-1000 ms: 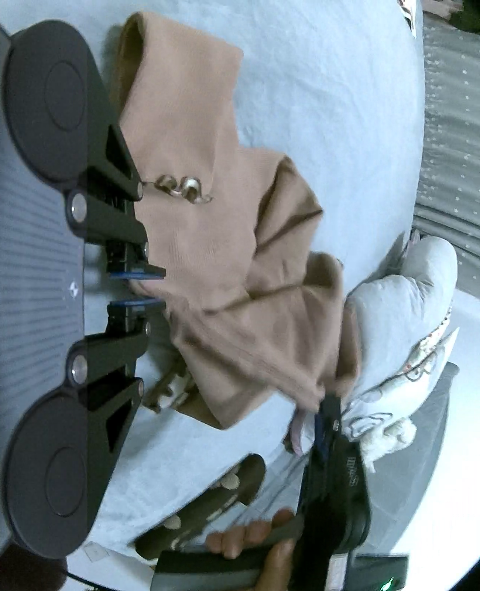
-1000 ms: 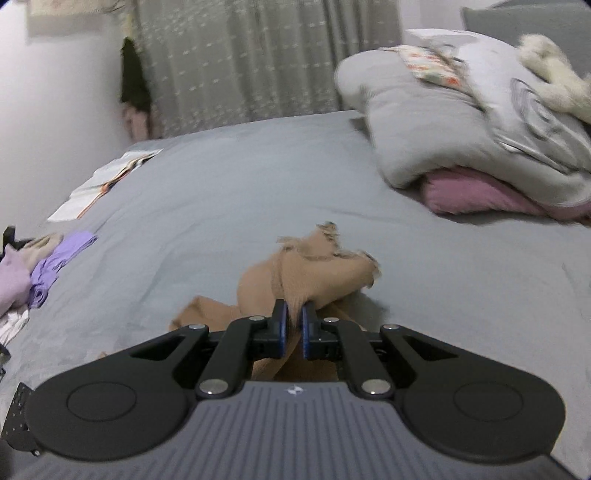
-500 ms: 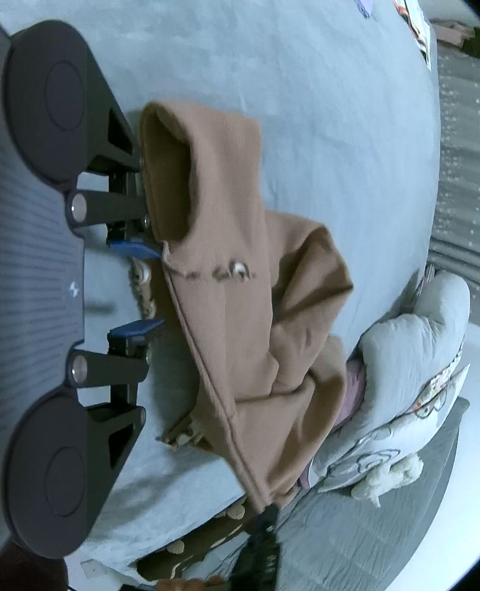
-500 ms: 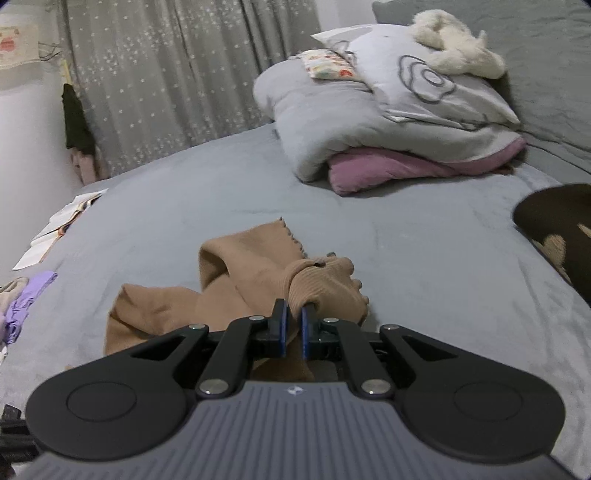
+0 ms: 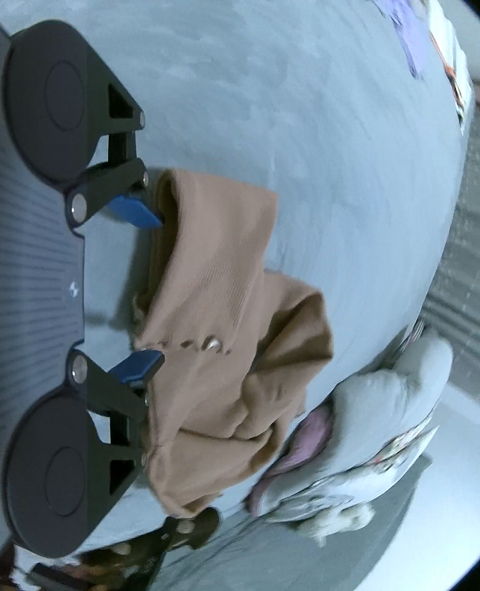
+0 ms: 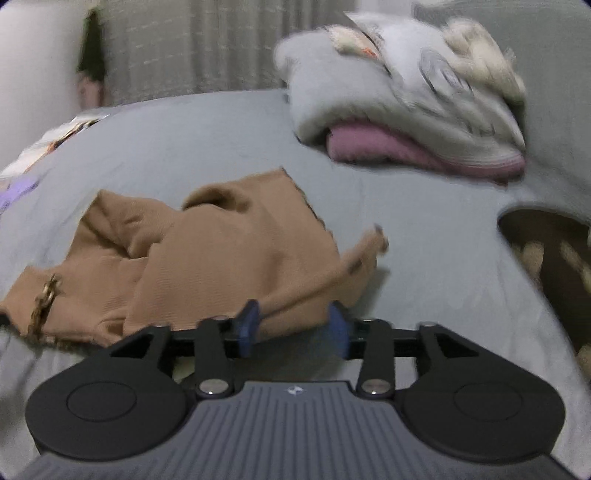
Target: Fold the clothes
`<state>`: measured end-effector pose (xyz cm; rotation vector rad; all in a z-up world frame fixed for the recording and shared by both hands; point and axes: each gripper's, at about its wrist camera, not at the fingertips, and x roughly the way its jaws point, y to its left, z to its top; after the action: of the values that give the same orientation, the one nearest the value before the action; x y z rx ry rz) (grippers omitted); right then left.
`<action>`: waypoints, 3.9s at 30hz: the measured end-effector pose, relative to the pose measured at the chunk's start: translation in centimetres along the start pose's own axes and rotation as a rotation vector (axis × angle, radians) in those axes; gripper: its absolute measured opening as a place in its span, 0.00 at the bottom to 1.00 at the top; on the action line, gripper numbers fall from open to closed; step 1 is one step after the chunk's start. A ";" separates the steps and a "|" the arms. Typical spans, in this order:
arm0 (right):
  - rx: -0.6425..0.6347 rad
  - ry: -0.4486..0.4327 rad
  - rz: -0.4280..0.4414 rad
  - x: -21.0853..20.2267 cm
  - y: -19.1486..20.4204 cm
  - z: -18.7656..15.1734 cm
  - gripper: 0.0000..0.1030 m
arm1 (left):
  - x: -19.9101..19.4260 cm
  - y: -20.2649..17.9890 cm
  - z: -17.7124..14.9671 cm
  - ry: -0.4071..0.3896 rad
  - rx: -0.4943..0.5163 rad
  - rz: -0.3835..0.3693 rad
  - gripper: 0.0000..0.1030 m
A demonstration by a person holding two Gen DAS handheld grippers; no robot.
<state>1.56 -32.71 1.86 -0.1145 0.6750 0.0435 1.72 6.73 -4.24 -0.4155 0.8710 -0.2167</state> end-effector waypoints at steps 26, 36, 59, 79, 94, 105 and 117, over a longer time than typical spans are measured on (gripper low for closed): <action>-0.878 -0.081 0.214 6.6 16.3 -4.5 0.57 | 2.2 0.0 -0.9 0.033 0.136 0.009 0.78; -0.971 -0.157 0.256 6.2 17.6 -5.1 0.09 | 2.1 0.4 -0.5 0.040 0.124 -0.041 0.79; -0.302 -0.417 -0.006 1.5 5.3 6.1 0.06 | 2.3 -6.1 1.9 -0.007 0.312 -0.086 0.79; 0.060 -0.211 -0.327 6.1 -9.8 3.4 0.06 | 12.7 -12.7 4.6 0.057 0.549 -0.075 0.76; 0.035 0.057 -0.356 9.5 -13.0 -0.6 0.13 | 13.9 -14.0 5.0 0.066 0.611 -0.072 0.73; -0.178 -0.007 -0.214 4.0 -9.4 0.3 0.31 | 15.3 -15.0 6.7 0.081 0.522 -0.072 0.61; -0.553 -0.025 -0.056 7.0 -1.8 0.0 0.31 | 17.3 -14.8 7.3 0.086 0.392 -0.107 0.34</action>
<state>7.19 -34.48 -2.37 -0.6630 0.6204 0.1767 17.99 -10.70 -5.61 -0.0866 0.8677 -0.4971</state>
